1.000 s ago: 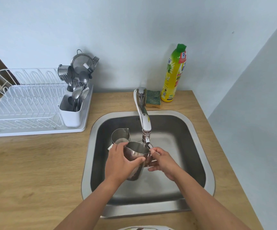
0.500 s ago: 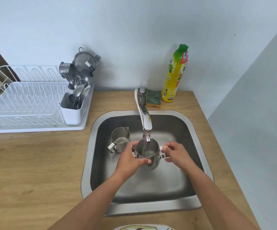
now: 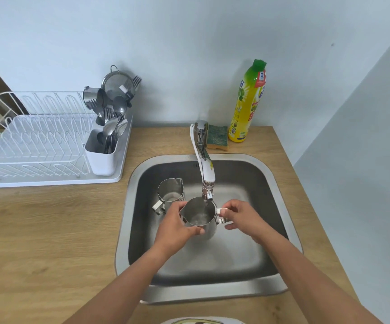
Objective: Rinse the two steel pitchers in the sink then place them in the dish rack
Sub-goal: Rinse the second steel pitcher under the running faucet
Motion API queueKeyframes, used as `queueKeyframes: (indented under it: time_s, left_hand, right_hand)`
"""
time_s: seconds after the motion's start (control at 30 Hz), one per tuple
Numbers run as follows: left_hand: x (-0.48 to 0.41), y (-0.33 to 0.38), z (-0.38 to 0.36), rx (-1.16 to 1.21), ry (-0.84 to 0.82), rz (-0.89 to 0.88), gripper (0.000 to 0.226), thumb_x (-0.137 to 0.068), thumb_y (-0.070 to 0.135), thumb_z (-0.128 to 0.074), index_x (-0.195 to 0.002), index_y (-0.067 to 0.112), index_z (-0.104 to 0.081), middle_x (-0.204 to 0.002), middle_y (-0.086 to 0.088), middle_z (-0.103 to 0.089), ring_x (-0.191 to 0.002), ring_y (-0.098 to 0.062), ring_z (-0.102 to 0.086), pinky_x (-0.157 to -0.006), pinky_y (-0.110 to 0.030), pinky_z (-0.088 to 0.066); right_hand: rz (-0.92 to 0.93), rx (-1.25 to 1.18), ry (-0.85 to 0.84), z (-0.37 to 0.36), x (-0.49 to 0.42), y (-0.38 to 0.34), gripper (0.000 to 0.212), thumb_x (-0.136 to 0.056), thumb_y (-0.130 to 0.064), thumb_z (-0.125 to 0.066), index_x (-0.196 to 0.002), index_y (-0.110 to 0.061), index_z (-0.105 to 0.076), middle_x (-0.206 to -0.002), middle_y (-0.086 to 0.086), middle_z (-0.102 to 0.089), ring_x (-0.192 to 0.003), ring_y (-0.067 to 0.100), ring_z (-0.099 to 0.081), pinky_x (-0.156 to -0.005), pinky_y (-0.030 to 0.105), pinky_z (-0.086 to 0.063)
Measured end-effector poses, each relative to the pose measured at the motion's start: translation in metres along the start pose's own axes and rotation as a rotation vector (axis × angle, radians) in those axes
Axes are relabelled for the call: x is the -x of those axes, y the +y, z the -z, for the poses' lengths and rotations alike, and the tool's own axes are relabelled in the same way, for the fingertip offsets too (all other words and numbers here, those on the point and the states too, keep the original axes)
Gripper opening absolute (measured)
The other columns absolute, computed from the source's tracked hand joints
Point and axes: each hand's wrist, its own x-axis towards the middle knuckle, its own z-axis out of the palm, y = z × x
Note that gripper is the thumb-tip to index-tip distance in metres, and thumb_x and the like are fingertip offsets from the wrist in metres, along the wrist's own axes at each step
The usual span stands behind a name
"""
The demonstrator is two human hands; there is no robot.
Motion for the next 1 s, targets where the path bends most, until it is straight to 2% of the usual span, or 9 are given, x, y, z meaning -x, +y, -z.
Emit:
queueKeyframes:
  time_s: [0.1,0.17,0.27,0.47,0.6,0.7,0.83,0.9,1.0]
  left_hand:
    - [0.003,0.001,-0.003,0.019,-0.026,0.011,0.072,-0.054,0.032,-0.092,-0.113,0.03,-0.052,-0.103,0.02,-0.064,-0.096,0.004,-0.058,-0.081,-0.022,-0.046]
    - [0.002,0.004,-0.007,0.021,-0.01,0.006,0.073,-0.053,0.032,-0.091,-0.114,0.032,-0.051,-0.105,0.02,-0.063,-0.099,0.002,-0.058,-0.085,-0.025,-0.048]
    - [-0.002,-0.001,-0.005,-0.001,0.006,0.005,0.078,-0.051,0.03,-0.09,-0.118,0.034,-0.05,-0.109,0.022,-0.061,-0.105,-0.003,-0.057,-0.091,-0.029,-0.049]
    - [-0.001,0.0,-0.001,0.007,-0.005,-0.005,0.074,-0.054,0.029,-0.092,-0.116,0.035,-0.051,-0.105,0.023,-0.061,-0.099,0.007,-0.055,-0.086,-0.023,-0.046]
    - [-0.004,-0.006,0.005,-0.026,-0.035,0.001,0.074,-0.055,0.027,-0.092,-0.119,0.032,-0.054,-0.109,0.02,-0.062,-0.103,-0.003,-0.057,-0.088,-0.024,-0.046]
    - [-0.004,-0.003,0.006,-0.003,-0.043,0.016,0.07,-0.055,0.032,-0.092,-0.115,0.032,-0.056,-0.106,0.019,-0.065,-0.099,-0.005,-0.06,-0.086,-0.025,-0.048]
    - [-0.008,-0.001,0.011,-0.031,-0.079,0.026,0.076,-0.058,0.031,-0.091,-0.125,0.029,-0.055,-0.114,0.014,-0.062,-0.106,-0.01,-0.058,-0.088,-0.023,-0.045]
    - [-0.01,-0.001,0.015,-0.036,-0.095,0.048,0.081,-0.055,0.04,-0.091,-0.127,0.028,-0.056,-0.114,0.012,-0.065,-0.105,-0.009,-0.062,-0.094,-0.027,-0.049]
    - [-0.013,0.003,0.017,0.019,-0.09,0.082,0.069,-0.057,0.05,-0.088,-0.118,0.027,-0.066,-0.102,0.014,-0.073,-0.096,-0.002,-0.067,-0.093,-0.028,-0.053]
  right_hand:
    - [-0.013,-0.02,0.058,0.007,-0.001,-0.001,0.01,-0.093,-0.008,-0.06,-0.085,-0.009,-0.066,-0.087,0.009,-0.066,-0.07,0.017,-0.058,-0.071,0.033,-0.057]
    - [-0.006,-0.037,0.116,0.004,-0.001,0.001,0.011,-0.093,-0.009,-0.06,-0.083,-0.011,-0.065,-0.085,0.007,-0.064,-0.073,0.017,-0.058,-0.069,0.032,-0.058]
    - [-0.008,-0.044,0.067,-0.002,0.001,0.005,0.011,-0.093,-0.009,-0.061,-0.083,-0.012,-0.063,-0.083,0.006,-0.061,-0.076,0.018,-0.059,-0.068,0.032,-0.058]
    - [-0.011,-0.098,0.114,-0.004,0.001,0.005,0.01,-0.093,-0.009,-0.061,-0.084,-0.011,-0.065,-0.086,0.009,-0.064,-0.075,0.02,-0.059,-0.067,0.031,-0.059]
    - [-0.022,-0.072,0.04,-0.004,0.004,0.007,0.009,-0.093,-0.009,-0.062,-0.086,-0.011,-0.065,-0.086,0.009,-0.064,-0.077,0.019,-0.061,-0.064,0.028,-0.058]
    - [-0.038,-0.098,0.091,-0.001,0.004,0.007,0.011,-0.095,-0.008,-0.059,-0.087,-0.01,-0.065,-0.086,0.009,-0.067,-0.07,0.019,-0.06,-0.065,0.032,-0.06]
    - [-0.05,-0.088,0.05,-0.003,0.007,0.007,0.01,-0.095,-0.01,-0.059,-0.088,-0.009,-0.065,-0.087,0.01,-0.067,-0.072,0.019,-0.061,-0.066,0.035,-0.061]
    - [-0.066,-0.094,0.046,-0.001,0.008,0.005,0.009,-0.096,-0.011,-0.058,-0.092,-0.007,-0.065,-0.088,0.012,-0.068,-0.07,0.022,-0.062,-0.06,0.034,-0.06]
    - [-0.092,-0.09,0.057,-0.003,0.01,0.003,0.016,-0.098,-0.018,-0.055,-0.097,-0.005,-0.064,-0.084,0.011,-0.068,-0.064,0.027,-0.066,-0.048,0.032,-0.055]
